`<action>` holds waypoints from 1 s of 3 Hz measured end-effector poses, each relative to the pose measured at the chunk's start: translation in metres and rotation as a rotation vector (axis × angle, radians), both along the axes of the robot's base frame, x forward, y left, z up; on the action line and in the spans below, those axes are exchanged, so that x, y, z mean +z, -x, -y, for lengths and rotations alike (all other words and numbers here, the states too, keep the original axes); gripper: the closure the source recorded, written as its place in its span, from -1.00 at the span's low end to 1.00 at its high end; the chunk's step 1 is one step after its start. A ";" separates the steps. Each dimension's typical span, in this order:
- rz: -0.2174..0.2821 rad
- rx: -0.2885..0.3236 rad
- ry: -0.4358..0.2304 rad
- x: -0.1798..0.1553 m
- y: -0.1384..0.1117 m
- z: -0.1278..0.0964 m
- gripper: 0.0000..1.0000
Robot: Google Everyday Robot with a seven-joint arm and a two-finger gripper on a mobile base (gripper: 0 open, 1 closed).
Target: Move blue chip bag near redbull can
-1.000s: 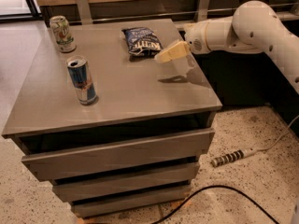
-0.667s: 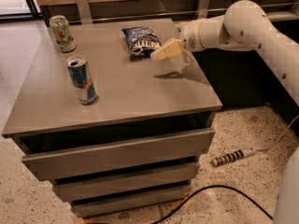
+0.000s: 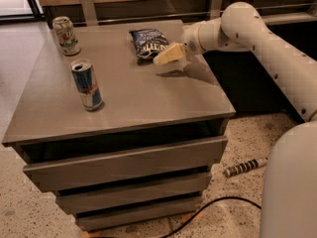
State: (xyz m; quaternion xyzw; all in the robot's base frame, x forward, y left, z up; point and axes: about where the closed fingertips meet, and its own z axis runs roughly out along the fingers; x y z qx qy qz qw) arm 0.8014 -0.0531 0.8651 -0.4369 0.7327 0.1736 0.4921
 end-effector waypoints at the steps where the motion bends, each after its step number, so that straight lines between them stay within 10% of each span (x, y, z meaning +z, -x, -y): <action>1: -0.023 -0.007 0.012 -0.017 -0.010 -0.004 -1.00; 3: -0.013 -0.023 0.024 -0.033 -0.031 -0.016 0.06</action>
Offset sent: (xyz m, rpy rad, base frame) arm 0.0287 0.0079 -0.0346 -0.0152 0.0338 -0.0168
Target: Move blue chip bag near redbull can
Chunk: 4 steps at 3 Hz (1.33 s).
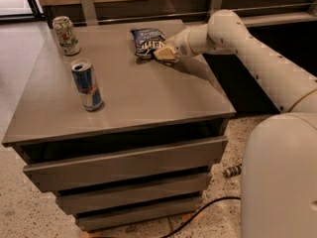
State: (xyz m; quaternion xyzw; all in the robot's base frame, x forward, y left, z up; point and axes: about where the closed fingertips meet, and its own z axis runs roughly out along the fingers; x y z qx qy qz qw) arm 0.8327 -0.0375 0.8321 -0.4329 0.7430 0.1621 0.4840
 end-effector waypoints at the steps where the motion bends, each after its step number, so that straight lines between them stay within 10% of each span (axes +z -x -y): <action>1: 0.027 0.020 0.002 0.006 0.001 -0.004 0.69; 2: 0.049 0.036 -0.014 0.020 0.011 0.004 1.00; 4: 0.052 0.147 -0.064 0.063 0.094 0.008 1.00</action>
Offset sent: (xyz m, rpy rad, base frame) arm -0.0247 -0.0221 0.0418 0.0324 -0.0824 0.0455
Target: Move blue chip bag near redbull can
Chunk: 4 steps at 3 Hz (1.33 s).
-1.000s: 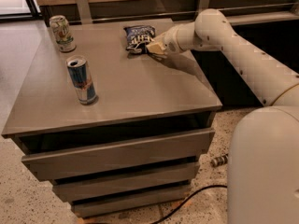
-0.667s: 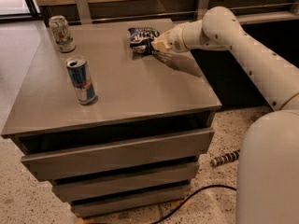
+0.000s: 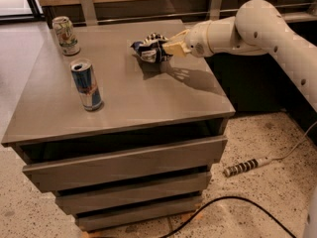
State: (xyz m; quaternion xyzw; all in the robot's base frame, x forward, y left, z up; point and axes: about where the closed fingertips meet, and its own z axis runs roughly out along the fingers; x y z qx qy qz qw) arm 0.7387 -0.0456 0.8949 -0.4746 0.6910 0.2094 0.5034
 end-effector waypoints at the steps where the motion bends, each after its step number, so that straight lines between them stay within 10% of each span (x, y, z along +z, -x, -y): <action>1: -0.026 0.072 -0.014 0.008 0.046 -0.010 1.00; 4: -0.096 0.228 -0.074 0.019 0.135 -0.048 1.00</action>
Offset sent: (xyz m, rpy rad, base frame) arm -0.1303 0.0341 0.0227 0.0624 0.0839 0.2188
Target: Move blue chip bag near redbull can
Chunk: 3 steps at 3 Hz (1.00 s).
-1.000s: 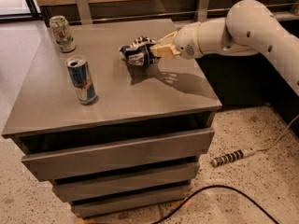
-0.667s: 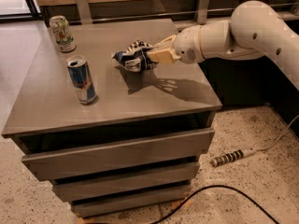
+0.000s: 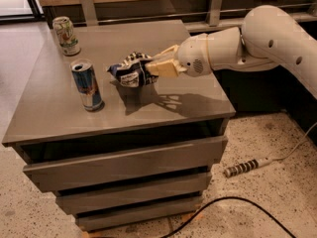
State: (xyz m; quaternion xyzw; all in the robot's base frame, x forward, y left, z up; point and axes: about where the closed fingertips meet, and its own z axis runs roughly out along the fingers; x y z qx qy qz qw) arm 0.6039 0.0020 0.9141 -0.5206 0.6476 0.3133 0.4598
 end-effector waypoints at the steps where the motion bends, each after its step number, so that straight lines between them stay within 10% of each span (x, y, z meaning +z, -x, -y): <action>1: -0.011 0.017 -0.014 -0.001 0.009 -0.007 1.00; 3: -0.051 0.011 -0.014 -0.010 0.019 -0.018 0.17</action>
Offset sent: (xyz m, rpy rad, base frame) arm -0.0230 0.0189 -0.0143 0.0115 0.0674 0.0059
